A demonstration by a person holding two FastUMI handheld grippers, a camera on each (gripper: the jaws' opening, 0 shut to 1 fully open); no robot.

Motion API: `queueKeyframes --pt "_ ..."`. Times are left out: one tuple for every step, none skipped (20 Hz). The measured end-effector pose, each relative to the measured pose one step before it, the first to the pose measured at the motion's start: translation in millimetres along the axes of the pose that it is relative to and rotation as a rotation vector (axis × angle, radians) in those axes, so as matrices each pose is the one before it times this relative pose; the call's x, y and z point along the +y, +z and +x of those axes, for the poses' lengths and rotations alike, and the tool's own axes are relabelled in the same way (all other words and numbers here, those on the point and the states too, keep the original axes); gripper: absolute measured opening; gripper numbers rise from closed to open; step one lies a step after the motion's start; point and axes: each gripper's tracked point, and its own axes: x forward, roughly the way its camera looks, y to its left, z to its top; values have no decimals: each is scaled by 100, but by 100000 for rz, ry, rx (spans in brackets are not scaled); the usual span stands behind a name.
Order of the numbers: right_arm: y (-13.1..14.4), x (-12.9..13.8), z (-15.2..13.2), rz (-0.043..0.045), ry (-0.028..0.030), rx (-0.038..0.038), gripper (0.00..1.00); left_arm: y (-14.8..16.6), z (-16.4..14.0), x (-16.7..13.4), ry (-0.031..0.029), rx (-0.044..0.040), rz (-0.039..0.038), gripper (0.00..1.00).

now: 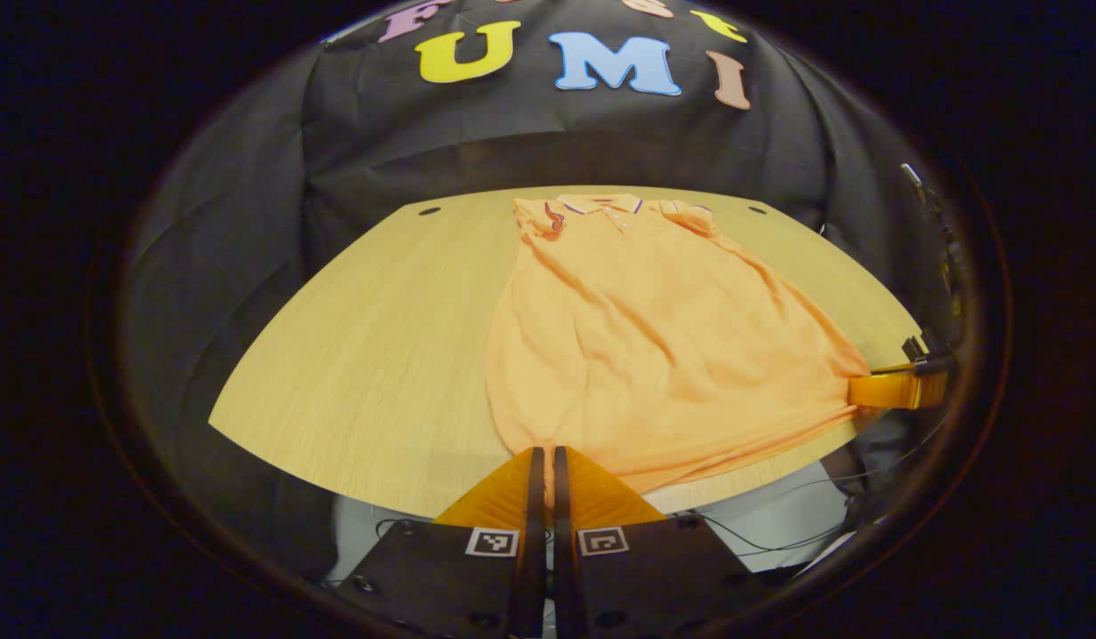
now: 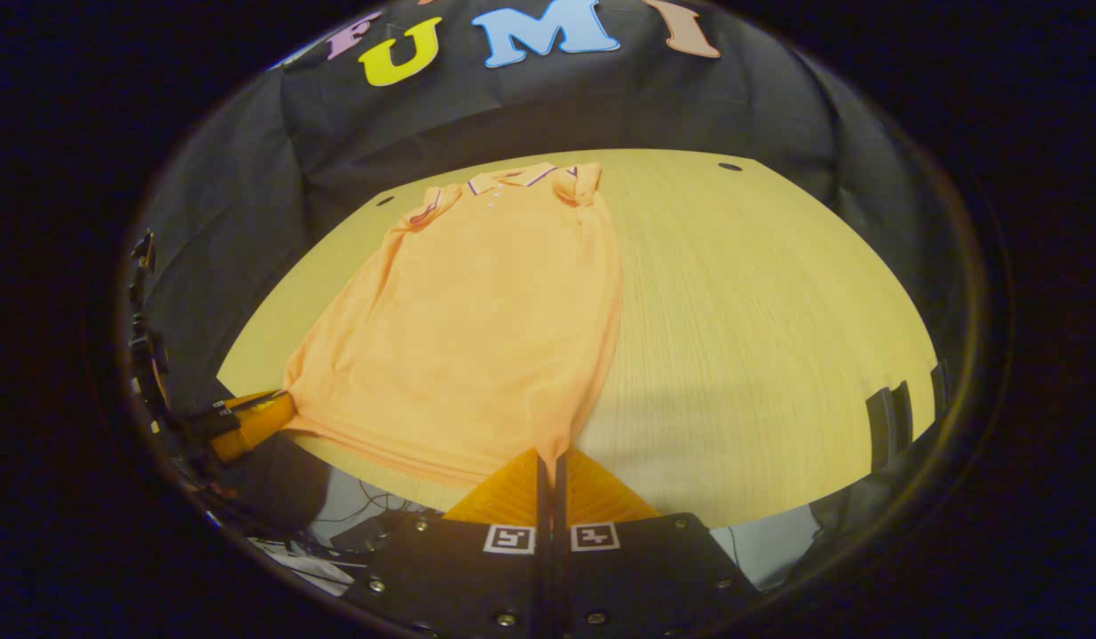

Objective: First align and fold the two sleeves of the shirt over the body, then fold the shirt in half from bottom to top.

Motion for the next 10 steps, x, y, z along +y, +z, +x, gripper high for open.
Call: queueKeyframes --pt "-97 537 -669 1877 1152 2042 1 5 -94 -482 -773 415 -216 6" --pt "232 64 -48 973 804 -1339 0 -25 -106 -213 -314 640 104 6" --pt "-46 -219 21 -310 -430 794 0 -15 8 9 54 856 -288 6" --pt "311 -19 -202 -271 241 -524 0 45 -258 -75 -93 324 -844 6" --pt "555 82 -134 668 890 -1154 0 414 -248 -125 -248 -234 -1237 6" --pt "708 117 -405 744 1170 -1588 0 388 -201 -41 171 -527 -880 6" --pt "1190 199 -680 569 1302 -2571 0 730 -275 16 294 -973 -1743 6" --pt "875 151 -526 440 1076 -2095 0 581 -196 -156 -119 -827 -1639 6" --pt "1511 312 -734 197 1759 -2990 0 818 -428 -181 -66 -979 -2448 6" --pt "975 65 -388 -167 714 -1790 0 710 -252 -208 -350 -750 -2036 6"
